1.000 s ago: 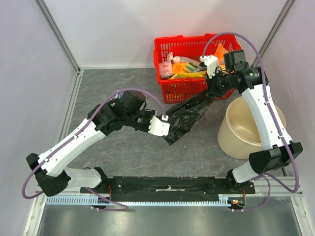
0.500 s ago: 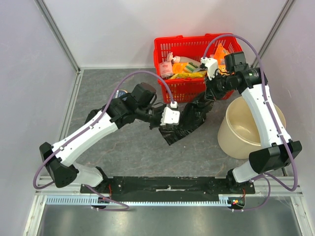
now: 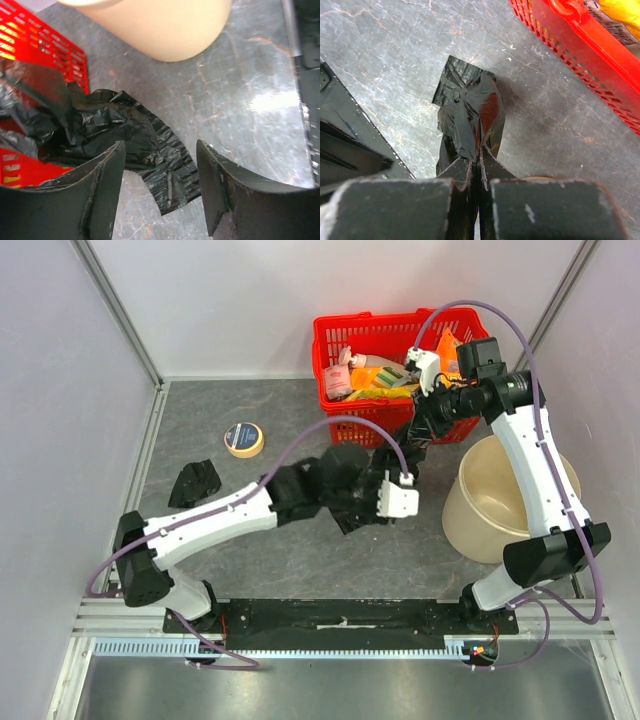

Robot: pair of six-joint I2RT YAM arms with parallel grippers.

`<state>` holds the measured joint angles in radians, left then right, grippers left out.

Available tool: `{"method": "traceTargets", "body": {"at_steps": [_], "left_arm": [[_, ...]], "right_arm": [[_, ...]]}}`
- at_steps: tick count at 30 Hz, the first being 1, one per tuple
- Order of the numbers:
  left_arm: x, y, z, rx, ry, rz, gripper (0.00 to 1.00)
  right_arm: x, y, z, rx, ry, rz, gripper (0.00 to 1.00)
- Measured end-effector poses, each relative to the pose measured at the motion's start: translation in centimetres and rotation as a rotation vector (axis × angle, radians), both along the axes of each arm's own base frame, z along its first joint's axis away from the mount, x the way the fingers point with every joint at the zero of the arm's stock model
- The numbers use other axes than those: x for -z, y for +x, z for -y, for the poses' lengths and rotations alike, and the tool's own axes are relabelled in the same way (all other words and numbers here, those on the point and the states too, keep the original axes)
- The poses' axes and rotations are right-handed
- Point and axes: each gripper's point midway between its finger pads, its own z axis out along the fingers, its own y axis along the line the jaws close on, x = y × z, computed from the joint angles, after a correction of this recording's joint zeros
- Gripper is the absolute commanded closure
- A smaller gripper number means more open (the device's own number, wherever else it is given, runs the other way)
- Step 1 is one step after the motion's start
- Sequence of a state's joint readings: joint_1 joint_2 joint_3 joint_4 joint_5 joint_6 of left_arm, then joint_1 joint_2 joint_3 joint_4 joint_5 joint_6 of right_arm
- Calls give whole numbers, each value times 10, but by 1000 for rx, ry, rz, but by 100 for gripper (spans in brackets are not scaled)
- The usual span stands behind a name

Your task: Put the trash bags into the trash bin

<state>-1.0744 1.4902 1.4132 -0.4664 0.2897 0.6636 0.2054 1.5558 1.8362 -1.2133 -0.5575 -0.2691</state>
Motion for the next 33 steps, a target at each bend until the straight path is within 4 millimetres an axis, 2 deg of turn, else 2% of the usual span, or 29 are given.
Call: {"method": "traceTargets", "body": {"at_steps": [4,9,14,20,27,33], "left_arm": [[22,5,17,-99,33,110,30],[45,19,20,-233,60,229,26],[50,36,22,-365,12,350,24],[57,54,10,-496,-50,431,18],[55,58,6,-562,-118,453,14],[60,57,10,-569,-138,441,14]], "right_arm": [[-3,2,-7,-17,31,-25,100],[-13,7,-10,-30,66,-25,100],[-20,5,-10,-39,89,-25,100],[-24,2,-9,-38,102,-32,100],[-33,4,-7,-36,119,-13,100],[-34,4,-6,-36,128,-14,100]]}}
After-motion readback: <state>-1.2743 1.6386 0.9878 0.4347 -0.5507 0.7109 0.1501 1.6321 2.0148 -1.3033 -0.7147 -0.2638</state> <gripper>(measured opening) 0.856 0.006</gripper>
